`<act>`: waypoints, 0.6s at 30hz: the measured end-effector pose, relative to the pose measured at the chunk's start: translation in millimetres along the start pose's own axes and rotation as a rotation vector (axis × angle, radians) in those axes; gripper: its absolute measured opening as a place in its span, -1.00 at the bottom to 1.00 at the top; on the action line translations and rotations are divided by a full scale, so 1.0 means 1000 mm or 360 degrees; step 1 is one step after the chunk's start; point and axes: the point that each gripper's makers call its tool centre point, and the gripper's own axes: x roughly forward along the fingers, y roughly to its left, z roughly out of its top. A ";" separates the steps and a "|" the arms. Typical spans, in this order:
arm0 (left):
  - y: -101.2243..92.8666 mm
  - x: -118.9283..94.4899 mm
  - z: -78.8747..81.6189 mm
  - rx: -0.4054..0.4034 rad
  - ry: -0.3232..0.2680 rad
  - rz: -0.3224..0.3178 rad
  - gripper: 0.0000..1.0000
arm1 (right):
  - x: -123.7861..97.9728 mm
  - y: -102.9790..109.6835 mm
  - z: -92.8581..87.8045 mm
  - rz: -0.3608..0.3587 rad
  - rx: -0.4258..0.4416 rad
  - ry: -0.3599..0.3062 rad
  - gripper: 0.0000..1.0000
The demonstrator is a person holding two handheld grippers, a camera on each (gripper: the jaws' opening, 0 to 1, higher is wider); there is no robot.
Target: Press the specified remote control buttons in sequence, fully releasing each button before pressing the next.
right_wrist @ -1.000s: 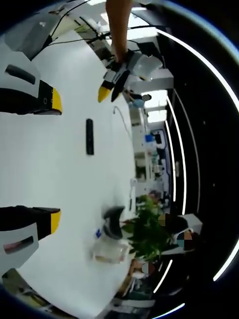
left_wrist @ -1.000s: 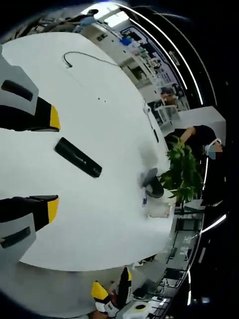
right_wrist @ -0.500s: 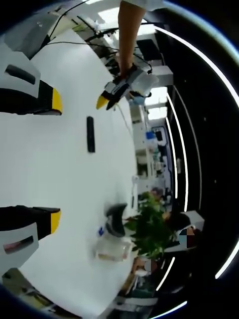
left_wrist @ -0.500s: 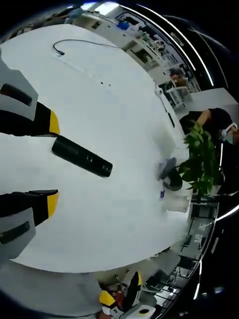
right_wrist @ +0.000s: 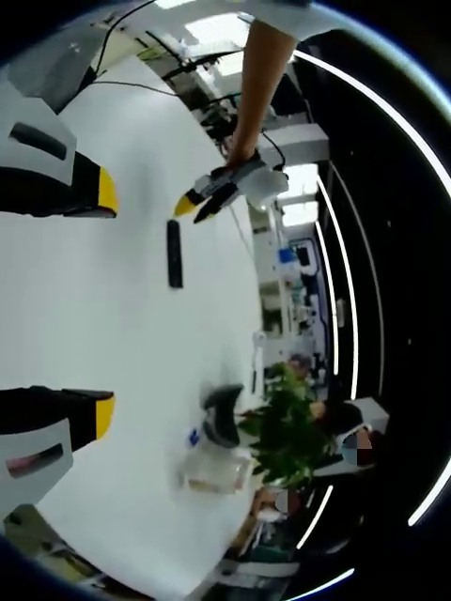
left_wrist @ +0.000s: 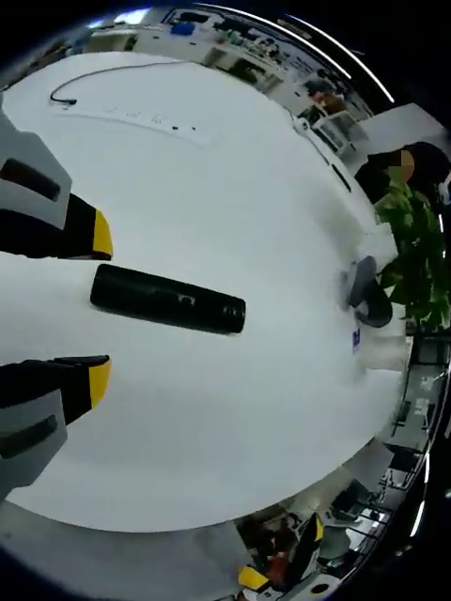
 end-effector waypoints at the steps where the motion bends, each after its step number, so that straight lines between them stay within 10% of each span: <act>1: 0.000 0.002 0.001 0.0006 0.0015 -0.0020 -0.18 | 0.000 0.000 0.000 0.0002 -0.0001 0.0003 0.46; 18: 0.022 0.034 -0.017 0.0189 0.0302 -0.0130 -0.23 | 0.002 0.001 -0.005 0.0002 -0.0008 0.0045 0.41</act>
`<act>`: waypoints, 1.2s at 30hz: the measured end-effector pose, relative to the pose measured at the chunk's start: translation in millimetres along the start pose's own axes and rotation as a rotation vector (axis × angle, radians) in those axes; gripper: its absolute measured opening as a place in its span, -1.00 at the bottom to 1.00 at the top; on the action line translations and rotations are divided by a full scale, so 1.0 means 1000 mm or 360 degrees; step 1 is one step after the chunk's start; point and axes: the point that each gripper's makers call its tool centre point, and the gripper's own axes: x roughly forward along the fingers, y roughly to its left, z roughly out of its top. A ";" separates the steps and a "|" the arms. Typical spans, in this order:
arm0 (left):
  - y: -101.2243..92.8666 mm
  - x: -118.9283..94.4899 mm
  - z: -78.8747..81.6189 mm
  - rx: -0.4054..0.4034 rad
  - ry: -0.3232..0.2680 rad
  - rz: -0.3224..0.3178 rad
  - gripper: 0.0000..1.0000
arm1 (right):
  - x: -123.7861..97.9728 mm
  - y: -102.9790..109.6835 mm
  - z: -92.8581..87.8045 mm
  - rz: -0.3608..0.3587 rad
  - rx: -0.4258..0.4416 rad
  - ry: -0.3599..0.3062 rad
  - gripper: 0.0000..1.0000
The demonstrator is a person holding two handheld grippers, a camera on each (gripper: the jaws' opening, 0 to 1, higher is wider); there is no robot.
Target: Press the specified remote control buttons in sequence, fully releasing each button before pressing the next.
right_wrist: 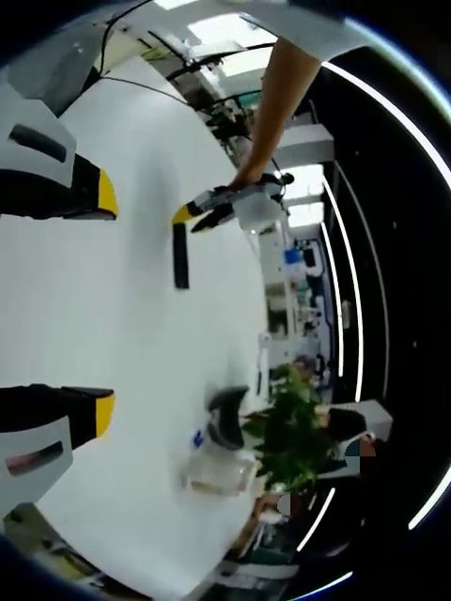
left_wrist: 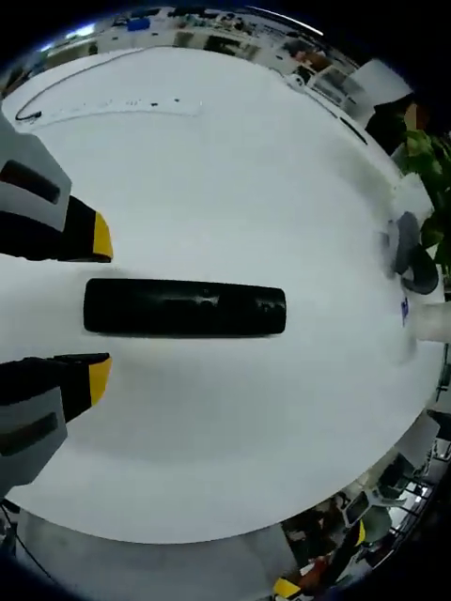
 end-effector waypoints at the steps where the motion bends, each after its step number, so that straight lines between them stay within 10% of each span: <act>1: 0.001 0.001 0.000 -0.0016 0.0001 0.0001 -0.23 | 0.000 0.000 0.000 -0.0002 0.0000 0.0001 0.41; 36: -0.017 0.010 -0.003 -0.0033 0.0119 0.0033 -0.55 | -0.002 0.000 0.004 -0.0001 -0.0003 -0.0033 0.30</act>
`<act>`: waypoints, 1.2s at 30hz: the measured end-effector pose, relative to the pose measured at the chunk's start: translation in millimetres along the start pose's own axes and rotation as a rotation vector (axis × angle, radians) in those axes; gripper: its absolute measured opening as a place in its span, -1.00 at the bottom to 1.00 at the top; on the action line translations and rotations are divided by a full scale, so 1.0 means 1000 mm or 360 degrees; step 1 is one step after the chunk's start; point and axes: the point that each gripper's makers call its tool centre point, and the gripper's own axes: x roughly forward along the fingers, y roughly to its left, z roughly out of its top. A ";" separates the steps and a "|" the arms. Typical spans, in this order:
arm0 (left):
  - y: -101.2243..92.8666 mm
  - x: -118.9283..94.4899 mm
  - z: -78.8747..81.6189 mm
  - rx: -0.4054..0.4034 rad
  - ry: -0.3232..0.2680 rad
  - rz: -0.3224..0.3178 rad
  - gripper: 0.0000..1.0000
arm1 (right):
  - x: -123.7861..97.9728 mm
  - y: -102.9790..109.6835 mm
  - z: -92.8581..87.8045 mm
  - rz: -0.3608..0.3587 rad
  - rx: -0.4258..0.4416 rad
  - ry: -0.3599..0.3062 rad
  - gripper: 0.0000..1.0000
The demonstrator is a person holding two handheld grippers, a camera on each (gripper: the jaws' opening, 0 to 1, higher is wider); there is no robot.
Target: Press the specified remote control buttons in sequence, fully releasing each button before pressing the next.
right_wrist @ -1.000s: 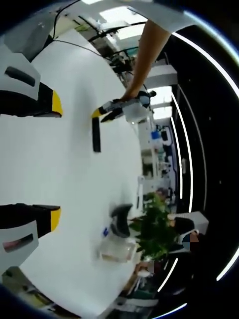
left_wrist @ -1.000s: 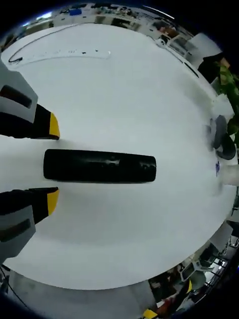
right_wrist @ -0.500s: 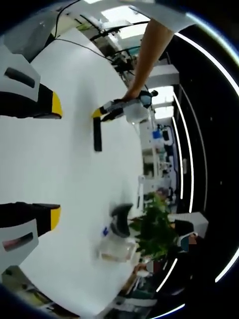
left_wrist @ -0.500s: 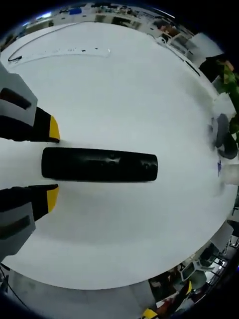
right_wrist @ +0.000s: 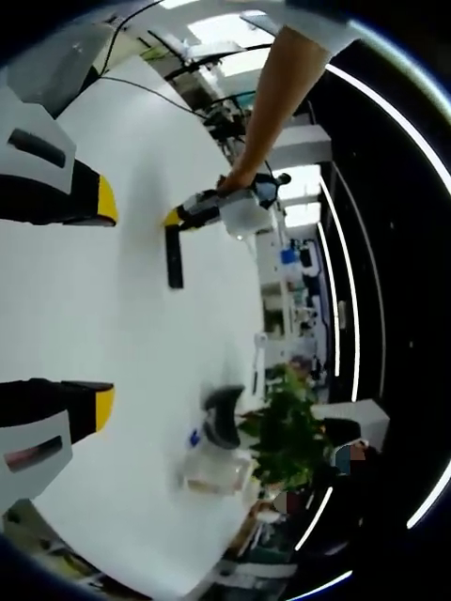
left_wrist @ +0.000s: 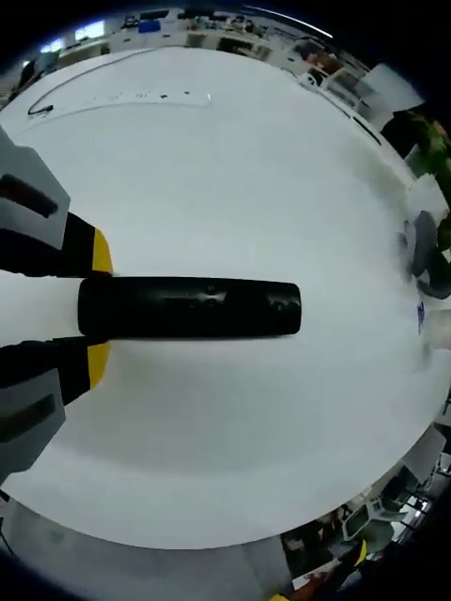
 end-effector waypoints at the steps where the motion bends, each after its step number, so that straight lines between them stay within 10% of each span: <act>1: -0.003 0.000 0.000 0.0019 0.0013 0.0003 -0.55 | 0.000 0.000 0.000 0.0000 0.0000 -0.0001 0.30; 11: -0.024 0.000 -0.004 0.0154 0.0127 0.0003 -0.55 | 0.005 0.003 0.002 0.0004 -0.0010 -0.0005 0.30; 36: -0.071 -0.003 -0.010 0.0122 0.0068 -0.0004 -0.55 | 0.003 0.005 0.001 0.0009 -0.0019 -0.0004 0.26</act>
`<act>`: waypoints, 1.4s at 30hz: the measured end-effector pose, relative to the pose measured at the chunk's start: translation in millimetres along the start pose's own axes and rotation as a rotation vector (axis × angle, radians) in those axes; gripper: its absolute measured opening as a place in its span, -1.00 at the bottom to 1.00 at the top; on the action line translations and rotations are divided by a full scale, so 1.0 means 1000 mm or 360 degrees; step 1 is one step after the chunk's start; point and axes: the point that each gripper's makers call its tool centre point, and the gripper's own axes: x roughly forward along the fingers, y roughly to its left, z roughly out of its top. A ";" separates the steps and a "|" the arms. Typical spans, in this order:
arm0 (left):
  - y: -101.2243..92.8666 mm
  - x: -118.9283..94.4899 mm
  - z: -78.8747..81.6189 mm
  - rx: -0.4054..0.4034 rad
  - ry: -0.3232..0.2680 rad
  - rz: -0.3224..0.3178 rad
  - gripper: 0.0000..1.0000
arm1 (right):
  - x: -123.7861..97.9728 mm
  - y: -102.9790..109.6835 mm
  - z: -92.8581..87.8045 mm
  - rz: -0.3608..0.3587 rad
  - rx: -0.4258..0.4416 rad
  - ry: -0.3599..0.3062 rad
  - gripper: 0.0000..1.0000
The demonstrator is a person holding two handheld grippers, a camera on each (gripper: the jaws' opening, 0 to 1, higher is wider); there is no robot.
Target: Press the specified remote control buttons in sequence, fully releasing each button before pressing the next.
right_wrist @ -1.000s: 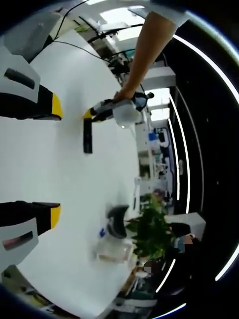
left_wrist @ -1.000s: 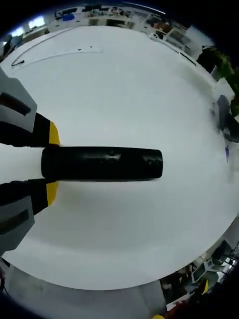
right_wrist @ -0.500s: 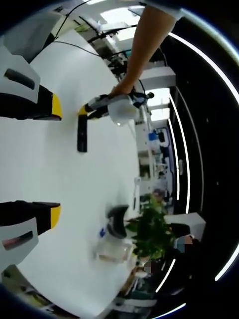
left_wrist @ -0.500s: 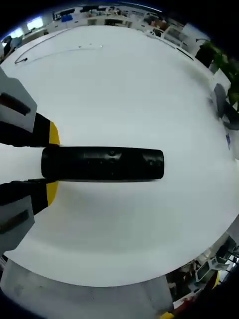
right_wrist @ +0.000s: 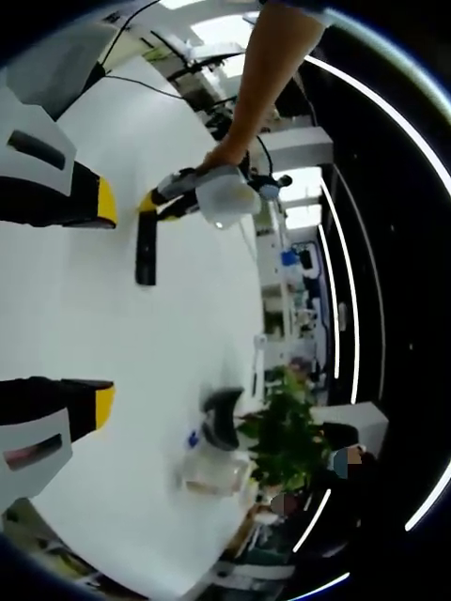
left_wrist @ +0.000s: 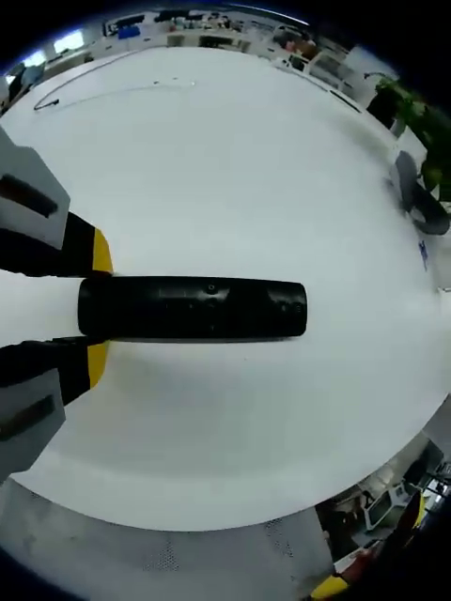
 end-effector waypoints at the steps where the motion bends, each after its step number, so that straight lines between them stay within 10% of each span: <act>1: -0.001 0.000 0.000 0.0001 0.0000 0.0000 -0.55 | 0.000 0.000 0.000 0.0001 -0.0001 0.0001 0.26; 42: -0.054 -0.002 0.001 0.0003 -0.0043 -0.0006 -0.54 | -0.004 0.000 -0.004 0.0020 0.0004 0.0004 0.16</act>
